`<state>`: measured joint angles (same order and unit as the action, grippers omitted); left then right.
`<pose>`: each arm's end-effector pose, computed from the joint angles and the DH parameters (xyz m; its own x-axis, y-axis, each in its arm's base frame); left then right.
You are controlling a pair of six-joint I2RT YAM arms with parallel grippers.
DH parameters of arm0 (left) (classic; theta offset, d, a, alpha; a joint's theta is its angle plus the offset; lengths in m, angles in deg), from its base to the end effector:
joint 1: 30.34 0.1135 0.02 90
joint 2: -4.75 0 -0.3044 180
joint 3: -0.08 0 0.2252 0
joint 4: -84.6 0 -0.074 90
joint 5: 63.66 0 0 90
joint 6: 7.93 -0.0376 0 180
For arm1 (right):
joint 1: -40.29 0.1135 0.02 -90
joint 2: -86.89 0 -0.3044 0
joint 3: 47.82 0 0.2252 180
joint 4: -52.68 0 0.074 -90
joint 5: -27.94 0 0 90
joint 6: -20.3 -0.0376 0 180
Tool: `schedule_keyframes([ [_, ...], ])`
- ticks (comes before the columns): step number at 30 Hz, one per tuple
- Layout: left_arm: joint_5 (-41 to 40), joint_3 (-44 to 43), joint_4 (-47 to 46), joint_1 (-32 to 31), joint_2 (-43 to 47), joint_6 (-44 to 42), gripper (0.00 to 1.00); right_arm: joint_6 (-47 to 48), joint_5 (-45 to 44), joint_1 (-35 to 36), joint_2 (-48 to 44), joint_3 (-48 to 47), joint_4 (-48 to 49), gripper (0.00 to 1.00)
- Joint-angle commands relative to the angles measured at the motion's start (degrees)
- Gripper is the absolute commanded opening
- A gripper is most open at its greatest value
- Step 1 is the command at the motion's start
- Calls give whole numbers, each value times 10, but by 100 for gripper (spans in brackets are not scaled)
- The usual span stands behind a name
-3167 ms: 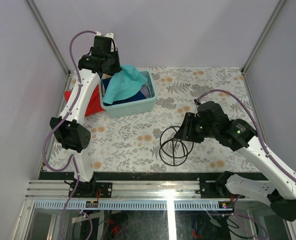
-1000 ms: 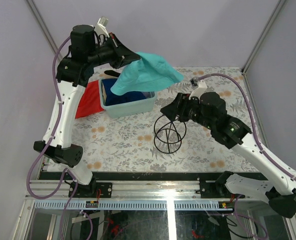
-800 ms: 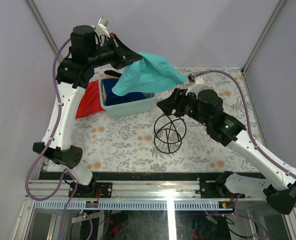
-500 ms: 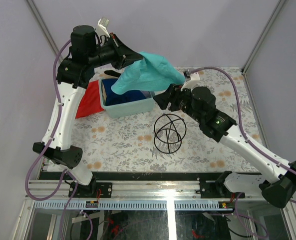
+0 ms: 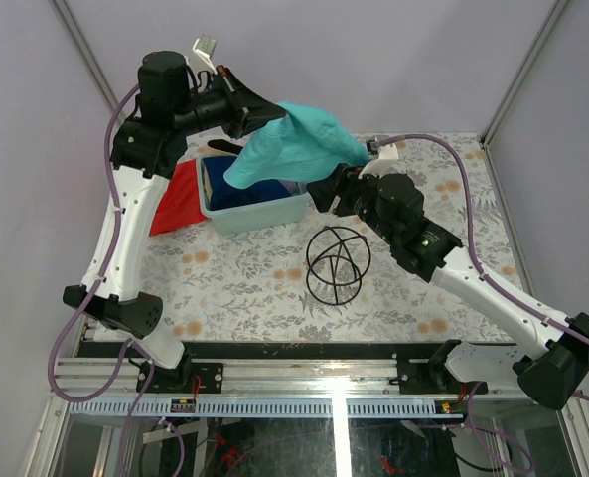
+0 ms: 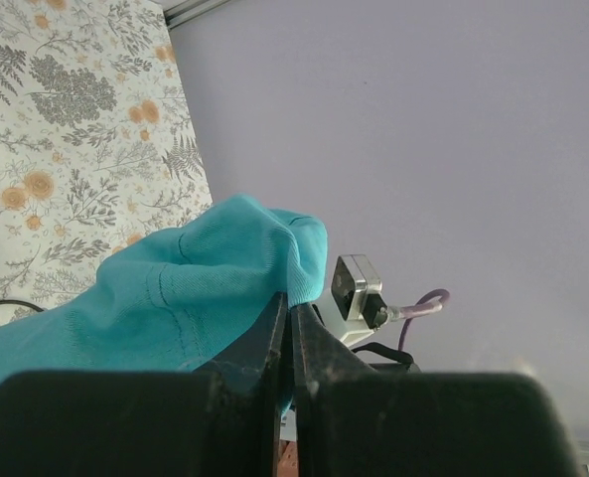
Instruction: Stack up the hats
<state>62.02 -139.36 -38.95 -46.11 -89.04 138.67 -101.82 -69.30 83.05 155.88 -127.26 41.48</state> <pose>0.2830 -0.1027 0.5587 -0.7439 -0.4946 -0.4495 0.2745 0.3871 -0.8802 0.1821 0.1619 0.4371 -0.3171 0.4252 -0.8477 -0.4870 0.6941 0.5303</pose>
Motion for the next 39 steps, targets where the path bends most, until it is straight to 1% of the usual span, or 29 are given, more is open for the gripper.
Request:
schedule_keyframes([
  [1,25,15,-42,-5,24,11,0,16,-37,2,-5,-10,63,66],
  [8,26,46,-59,-5,38,20,0,21,-41,1,20,-36,69,60],
  [9,27,52,-64,-5,41,21,0,21,-40,1,24,-39,70,56],
  [11,26,61,-68,-5,44,24,0,21,-40,1,29,-45,70,46],
  [12,26,66,-71,-5,46,25,0,20,-42,1,30,-46,72,40],
  [13,25,69,-71,-5,48,25,0,21,-42,1,30,-46,72,32],
  [14,24,72,-72,-5,49,24,0,21,-46,1,29,-46,73,27],
  [16,21,79,-72,-5,52,23,0,22,-53,0,24,-45,74,20],
  [20,16,89,-75,-5,55,21,0,23,-70,0,3,-32,74,10],
  [22,14,91,-75,-5,52,19,0,22,-75,0,-11,-27,68,1],
  [23,12,92,-75,-5,52,17,0,19,-77,0,-17,-26,61,0],
  [32,6,137,-78,-9,58,-3,0,-1,-90,0,-118,-20,-34,0],
  [37,1,177,-86,-41,65,-10,0,-7,-86,0,-158,-30,-106,0],
  [39,-6,191,-96,-61,66,-6,0,-14,-69,0,-156,-46,-158,2],
])
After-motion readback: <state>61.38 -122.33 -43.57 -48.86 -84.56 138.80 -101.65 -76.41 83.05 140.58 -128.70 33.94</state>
